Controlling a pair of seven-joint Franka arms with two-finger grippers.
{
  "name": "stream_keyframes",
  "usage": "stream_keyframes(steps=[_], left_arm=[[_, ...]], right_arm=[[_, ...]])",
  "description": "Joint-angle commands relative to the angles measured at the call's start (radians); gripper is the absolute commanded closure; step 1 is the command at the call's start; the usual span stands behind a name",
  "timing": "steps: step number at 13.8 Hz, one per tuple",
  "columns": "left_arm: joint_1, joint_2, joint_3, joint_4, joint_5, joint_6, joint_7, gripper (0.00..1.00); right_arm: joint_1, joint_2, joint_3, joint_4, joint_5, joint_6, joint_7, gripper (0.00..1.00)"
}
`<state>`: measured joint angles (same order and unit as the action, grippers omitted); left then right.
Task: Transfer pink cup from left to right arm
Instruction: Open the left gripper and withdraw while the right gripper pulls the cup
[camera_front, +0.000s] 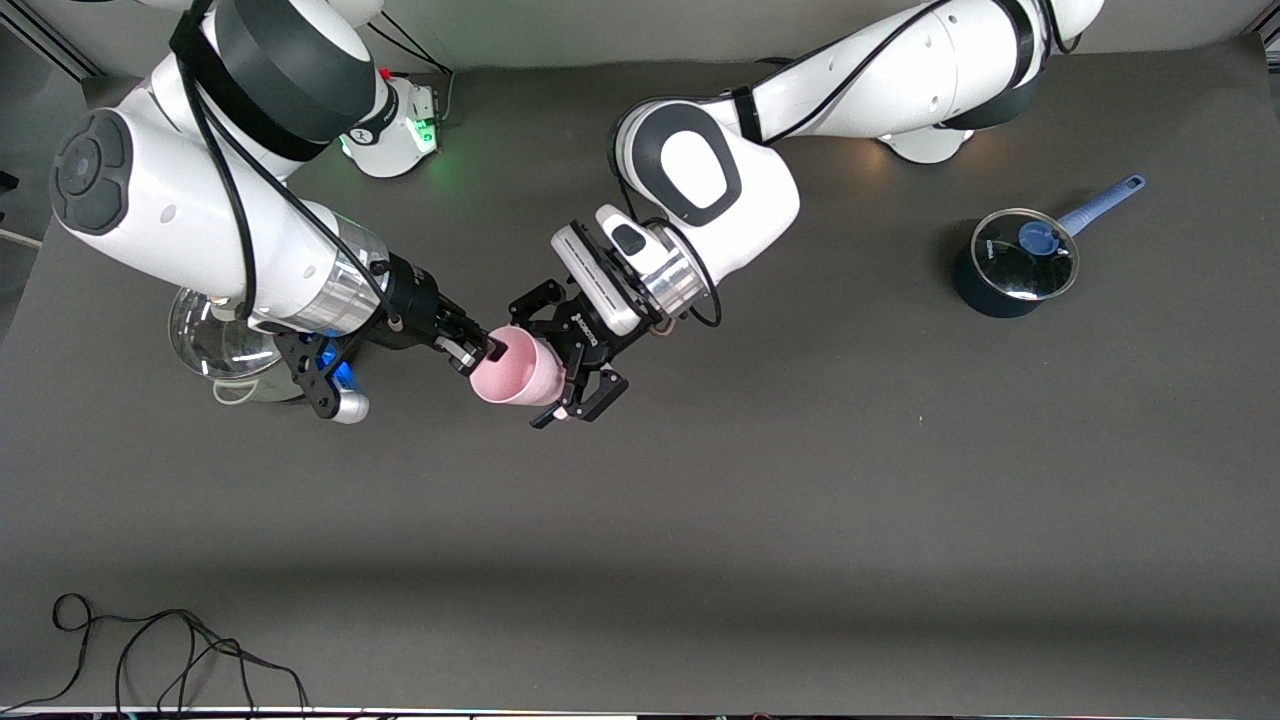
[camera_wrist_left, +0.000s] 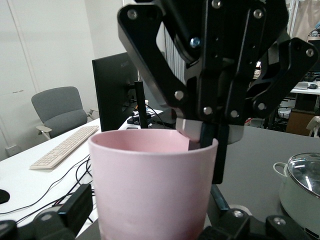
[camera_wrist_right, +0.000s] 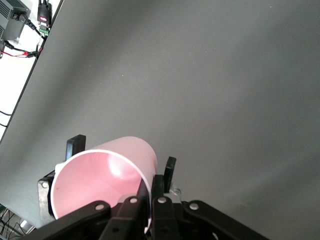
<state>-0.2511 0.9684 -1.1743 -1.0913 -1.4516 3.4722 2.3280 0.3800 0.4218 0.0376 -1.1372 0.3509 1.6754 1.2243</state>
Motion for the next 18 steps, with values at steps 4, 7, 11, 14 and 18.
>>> stream_keyframes(steps=[4, 7, 11, 14, 18], left_arm=[[0.116, -0.022, 0.001, -0.1, 0.074, -0.016, 0.001, 0.0], [0.286, -0.03, -0.002, -0.226, 0.14, -0.218, 0.04, 0.0], [0.548, -0.036, -0.004, -0.415, 0.16, -0.54, 0.14, 0.0], [0.705, -0.034, 0.005, -0.518, 0.23, -0.735, 0.189, 0.0], [0.877, -0.033, 0.056, -0.597, 0.477, -0.983, 0.172, 0.0]], right_arm=[[-0.007, 0.005, -0.008, 0.025, -0.116, 0.098, 0.001, 1.0], [-0.044, 0.005, -0.027, 0.024, -0.171, 0.107, -0.058, 1.0], [-0.248, -0.003, -0.027, 0.011, -0.175, 0.086, -0.338, 1.0], [-0.381, -0.009, -0.027, 0.011, -0.239, -0.005, -0.659, 1.0], [-0.495, -0.012, -0.03, 0.011, -0.368, -0.094, -1.126, 1.0]])
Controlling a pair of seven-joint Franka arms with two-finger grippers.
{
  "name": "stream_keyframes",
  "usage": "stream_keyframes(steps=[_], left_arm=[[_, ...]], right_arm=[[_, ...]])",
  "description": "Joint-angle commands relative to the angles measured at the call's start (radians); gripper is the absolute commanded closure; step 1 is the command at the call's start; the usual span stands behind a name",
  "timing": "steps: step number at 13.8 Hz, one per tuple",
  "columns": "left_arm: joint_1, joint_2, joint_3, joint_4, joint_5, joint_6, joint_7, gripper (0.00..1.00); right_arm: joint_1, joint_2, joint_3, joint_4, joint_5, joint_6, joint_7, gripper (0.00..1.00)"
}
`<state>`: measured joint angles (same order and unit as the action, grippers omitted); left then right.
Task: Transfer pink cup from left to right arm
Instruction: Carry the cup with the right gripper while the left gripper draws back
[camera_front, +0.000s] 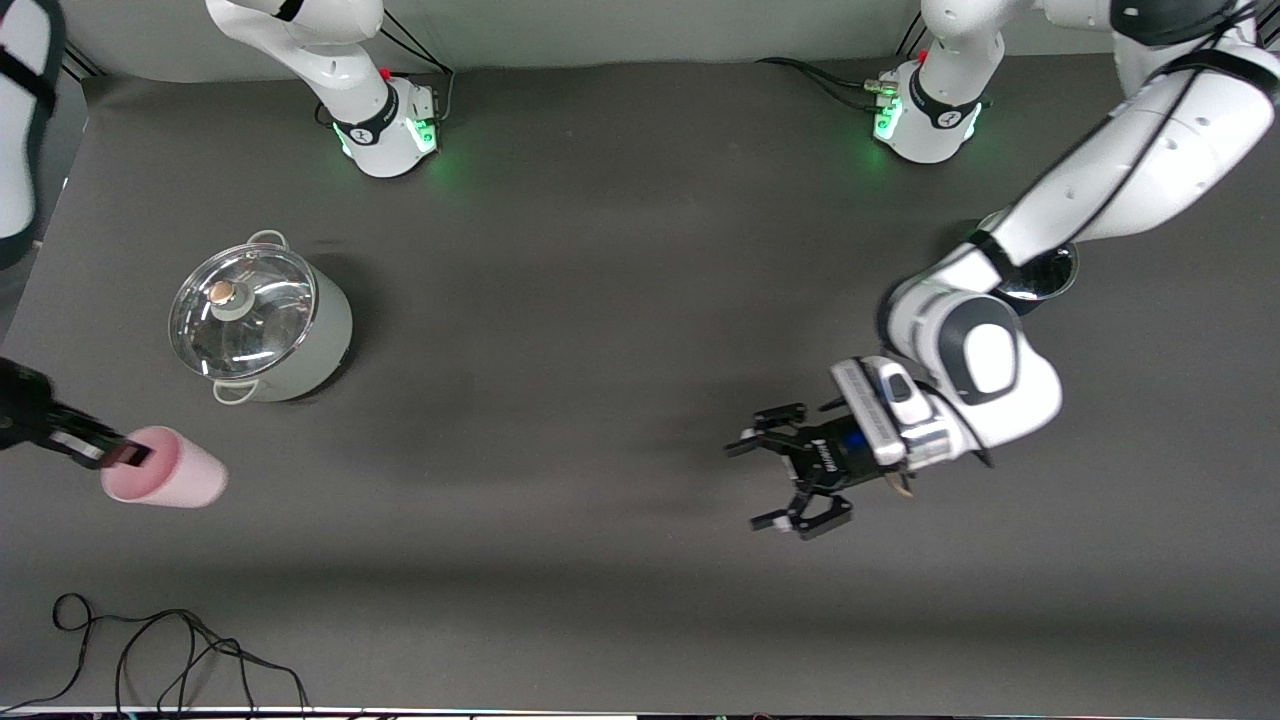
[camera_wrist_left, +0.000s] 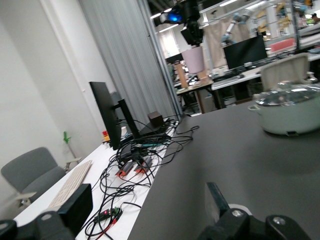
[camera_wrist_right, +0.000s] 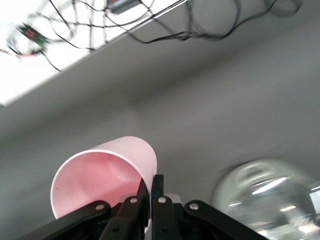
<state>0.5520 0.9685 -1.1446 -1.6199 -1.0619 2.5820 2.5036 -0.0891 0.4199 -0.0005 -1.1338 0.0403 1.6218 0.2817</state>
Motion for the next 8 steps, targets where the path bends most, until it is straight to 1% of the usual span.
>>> stream_keyframes(steps=[1, 2, 4, 5, 6, 8], left_arm=[[0.101, -0.033, 0.057, -0.069, 0.164, -0.182, -0.032, 0.0], [0.129, -0.036, 0.086, -0.064, 0.253, -0.269, -0.081, 0.0], [0.23, -0.043, 0.089, -0.051, 0.452, -0.438, -0.222, 0.0], [0.277, -0.044, 0.083, -0.034, 0.539, -0.533, -0.291, 0.0], [0.316, -0.044, 0.082, -0.008, 0.601, -0.636, -0.343, 0.0], [0.36, -0.044, 0.085, 0.066, 0.678, -0.82, -0.409, 0.0]], right_arm=[[-0.061, -0.012, 0.005, 0.008, -0.06, -0.055, -0.294, 1.0], [-0.098, -0.012, 0.002, 0.008, -0.06, -0.059, -0.399, 1.0], [-0.144, -0.018, 0.002, -0.001, -0.059, -0.068, -0.534, 1.0], [-0.153, -0.017, 0.002, -0.021, -0.059, -0.069, -0.547, 1.0], [-0.159, -0.01, 0.004, -0.047, -0.059, -0.047, -0.55, 1.0], [-0.158, -0.003, 0.004, -0.102, -0.06, 0.028, -0.55, 1.0]])
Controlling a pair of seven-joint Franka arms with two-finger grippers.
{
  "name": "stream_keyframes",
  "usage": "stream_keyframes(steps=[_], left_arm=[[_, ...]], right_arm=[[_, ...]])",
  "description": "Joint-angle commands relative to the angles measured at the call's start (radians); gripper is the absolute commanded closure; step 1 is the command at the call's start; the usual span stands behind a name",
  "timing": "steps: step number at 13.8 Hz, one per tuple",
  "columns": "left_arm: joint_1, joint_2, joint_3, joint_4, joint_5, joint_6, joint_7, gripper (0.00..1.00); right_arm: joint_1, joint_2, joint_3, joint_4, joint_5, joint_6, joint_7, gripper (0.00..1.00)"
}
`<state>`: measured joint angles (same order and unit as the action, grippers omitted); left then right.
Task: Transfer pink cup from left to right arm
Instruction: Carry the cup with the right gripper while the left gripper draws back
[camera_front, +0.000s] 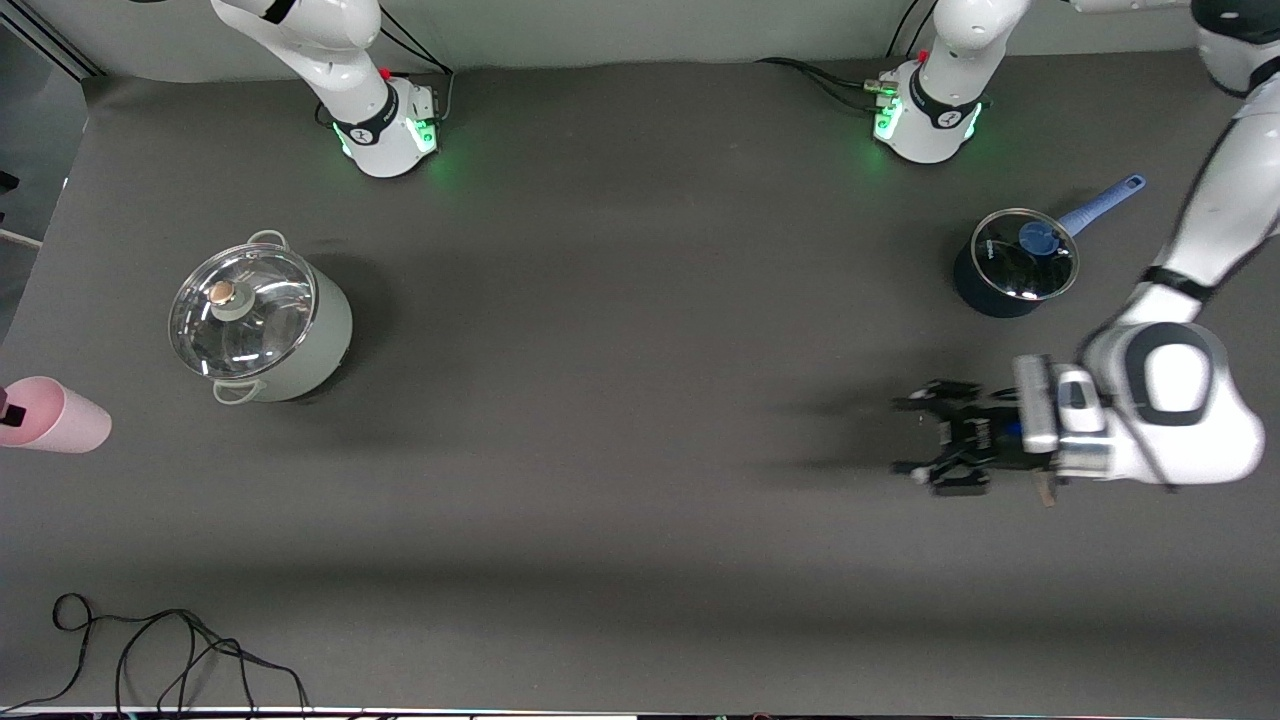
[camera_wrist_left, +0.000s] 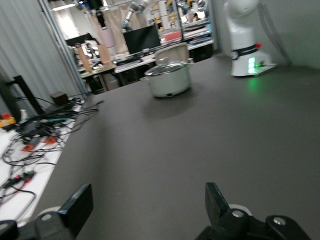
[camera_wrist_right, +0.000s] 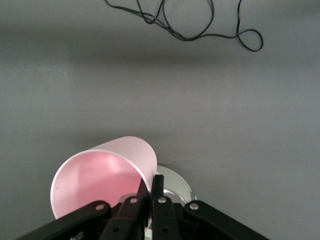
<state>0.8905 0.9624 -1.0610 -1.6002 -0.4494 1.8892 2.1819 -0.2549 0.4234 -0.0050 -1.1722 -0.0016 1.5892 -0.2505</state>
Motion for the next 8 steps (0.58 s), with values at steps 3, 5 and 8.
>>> stream_keyframes(steps=[3, 5, 8], left_arm=[[0.082, -0.05, -0.011, 0.092, 0.19, -0.298, -0.23, 0.0], [0.131, -0.073, -0.034, 0.092, 0.241, -0.367, -0.302, 0.0], [0.157, -0.135, -0.095, 0.13, 0.38, -0.484, -0.564, 0.0]], right_arm=[[0.008, 0.0, 0.008, -0.196, -0.02, 0.222, -0.041, 1.0], [0.005, 0.04, 0.008, -0.236, -0.02, 0.302, -0.105, 1.0], [0.009, 0.132, 0.01, -0.236, -0.018, 0.379, -0.111, 1.0]])
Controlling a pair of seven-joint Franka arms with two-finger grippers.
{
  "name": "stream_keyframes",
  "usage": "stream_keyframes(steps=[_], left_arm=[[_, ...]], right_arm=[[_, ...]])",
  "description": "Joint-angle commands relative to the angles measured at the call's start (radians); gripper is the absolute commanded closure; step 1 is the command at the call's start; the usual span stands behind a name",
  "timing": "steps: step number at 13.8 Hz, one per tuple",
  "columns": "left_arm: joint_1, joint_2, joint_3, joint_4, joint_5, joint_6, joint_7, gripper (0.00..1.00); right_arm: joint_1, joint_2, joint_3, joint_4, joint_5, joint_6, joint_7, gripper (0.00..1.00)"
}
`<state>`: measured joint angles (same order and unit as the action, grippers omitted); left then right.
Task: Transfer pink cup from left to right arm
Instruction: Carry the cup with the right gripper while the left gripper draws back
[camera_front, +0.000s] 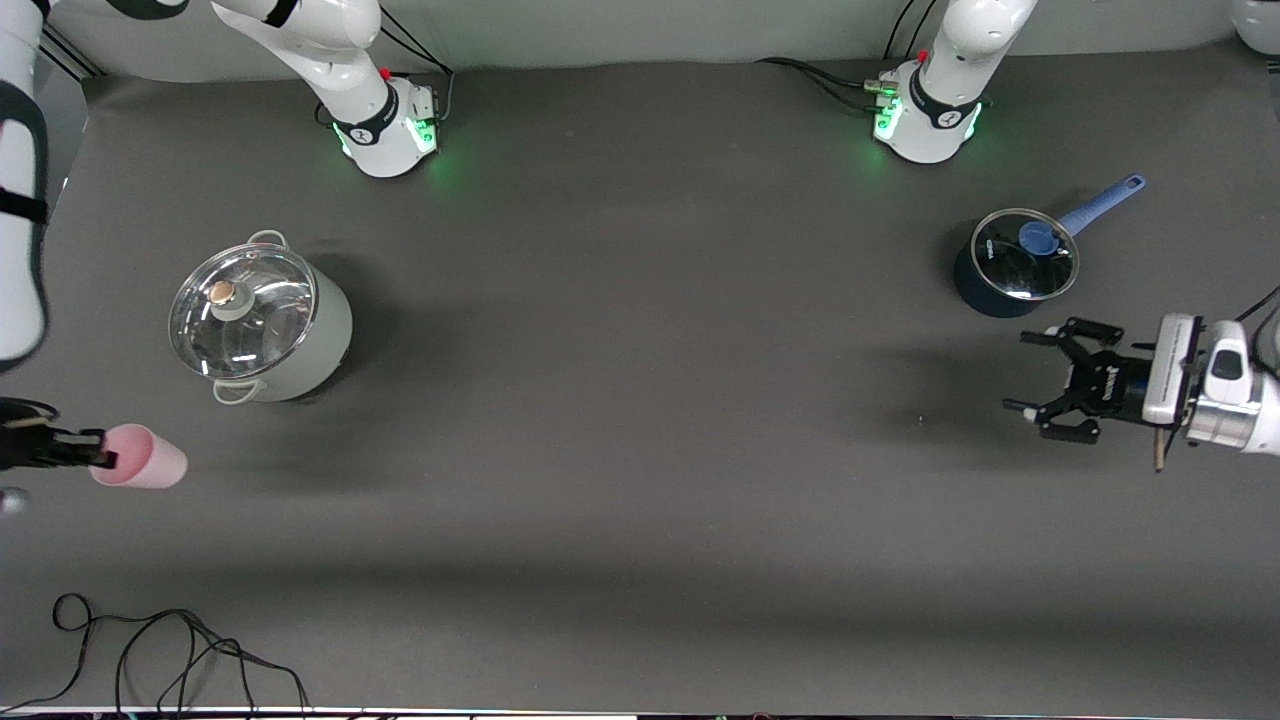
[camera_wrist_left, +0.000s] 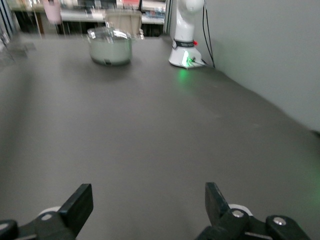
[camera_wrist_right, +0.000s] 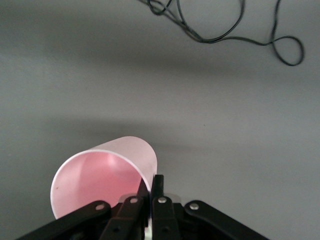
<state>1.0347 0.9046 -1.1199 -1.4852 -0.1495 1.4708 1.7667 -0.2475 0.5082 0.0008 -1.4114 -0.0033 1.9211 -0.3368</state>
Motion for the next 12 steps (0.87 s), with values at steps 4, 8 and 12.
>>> stream_keyframes(steps=[4, 8, 12], left_arm=[[0.011, -0.139, -0.147, 0.14, 0.322, -0.234, -0.435, 0.0], [0.002, -0.414, -0.135, 0.138, 0.422, -0.265, -0.535, 0.0], [0.011, -0.539, -0.136, 0.135, 0.449, -0.288, -0.709, 0.0]], right_arm=[[0.004, 0.166, 0.005, 0.003, -0.006, 0.153, -0.06, 1.0], [0.008, 0.237, 0.013, 0.009, 0.0, 0.208, -0.054, 1.0], [0.008, 0.268, 0.014, 0.014, 0.0, 0.236, -0.057, 1.0]])
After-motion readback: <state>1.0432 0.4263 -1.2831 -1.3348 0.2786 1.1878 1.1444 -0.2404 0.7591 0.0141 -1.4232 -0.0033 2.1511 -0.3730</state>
